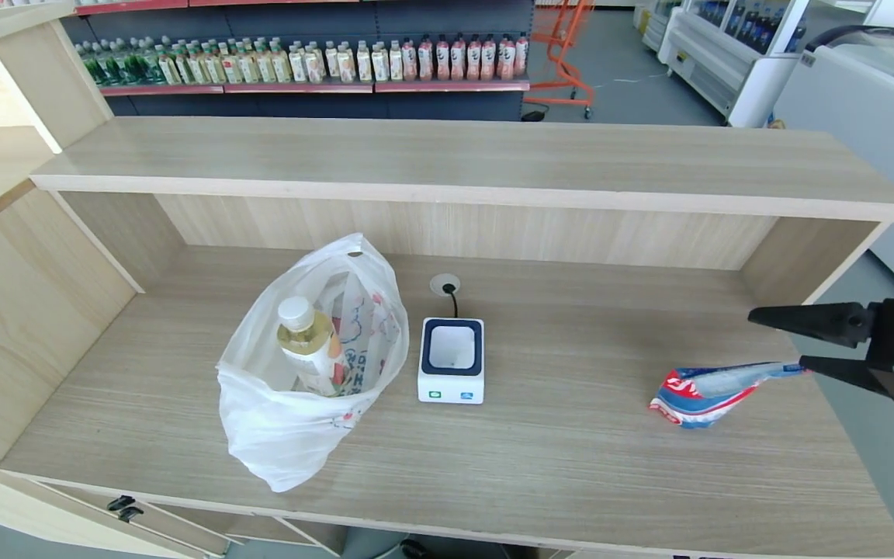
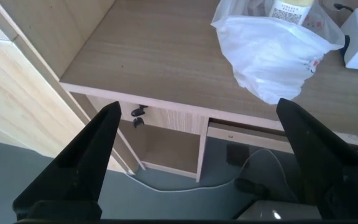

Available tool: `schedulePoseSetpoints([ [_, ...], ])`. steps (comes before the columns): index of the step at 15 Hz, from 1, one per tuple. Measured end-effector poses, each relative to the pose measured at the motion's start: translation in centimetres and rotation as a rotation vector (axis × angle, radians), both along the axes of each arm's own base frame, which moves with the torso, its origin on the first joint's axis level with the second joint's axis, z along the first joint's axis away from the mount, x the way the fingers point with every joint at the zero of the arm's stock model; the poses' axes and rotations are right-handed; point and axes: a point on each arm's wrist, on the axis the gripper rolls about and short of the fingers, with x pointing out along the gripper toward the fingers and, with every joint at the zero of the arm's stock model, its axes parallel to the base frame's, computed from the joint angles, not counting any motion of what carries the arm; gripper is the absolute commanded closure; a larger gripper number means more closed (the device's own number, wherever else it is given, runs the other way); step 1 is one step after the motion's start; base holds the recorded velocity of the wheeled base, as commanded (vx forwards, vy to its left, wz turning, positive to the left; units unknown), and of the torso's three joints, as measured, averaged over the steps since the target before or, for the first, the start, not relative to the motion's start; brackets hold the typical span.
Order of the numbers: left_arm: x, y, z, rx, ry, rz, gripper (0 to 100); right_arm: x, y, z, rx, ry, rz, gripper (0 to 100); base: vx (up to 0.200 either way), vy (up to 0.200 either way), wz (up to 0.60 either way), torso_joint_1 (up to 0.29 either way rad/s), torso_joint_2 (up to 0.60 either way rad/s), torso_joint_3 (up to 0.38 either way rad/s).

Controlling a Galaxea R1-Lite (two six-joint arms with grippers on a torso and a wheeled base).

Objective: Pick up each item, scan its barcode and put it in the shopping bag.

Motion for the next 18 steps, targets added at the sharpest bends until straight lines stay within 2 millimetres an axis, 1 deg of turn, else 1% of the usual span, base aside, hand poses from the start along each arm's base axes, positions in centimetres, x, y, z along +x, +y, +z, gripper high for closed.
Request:
schedulePoseSetpoints([
  [2,0.0,0.0,0.0,0.0,0.0,0.0,0,-0.1,-0.5,-0.3,-0.022,0.044,-0.11,0,0.0,0.0,0.0,0.0,0.0,0.0],
  [5,0.0,0.0,0.0,0.0,0.0,0.0,0,-0.2,-1.0,-0.8,-0.062,0.1,-0.224,0,0.0,0.0,0.0,0.0,0.0,0.0],
  [8,0.0,0.0,0.0,0.0,0.0,0.0,0,0.6,-1.4,-1.7,-0.09,0.144,-0.324,0,0.0,0.0,0.0,0.0,0.0,0.0],
  [10,0.0,0.0,0.0,0.0,0.0,0.0,0,1.9,-1.8,-2.3,-0.098,0.158,-0.367,0,0.0,0.0,0.0,0.0,0.0,0.0],
  [13,0.0,0.0,0.0,0.0,0.0,0.0,0,4.4,-2.2,-3.5,-0.104,0.161,-0.394,0,0.0,0.0,0.0,0.0,0.0,0.0],
  [18,0.0,0.0,0.0,0.0,0.0,0.0,0,8.4,-2.2,-7.4,-0.144,0.227,-0.385,0,0.0,0.0,0.0,0.0,0.0,0.0],
])
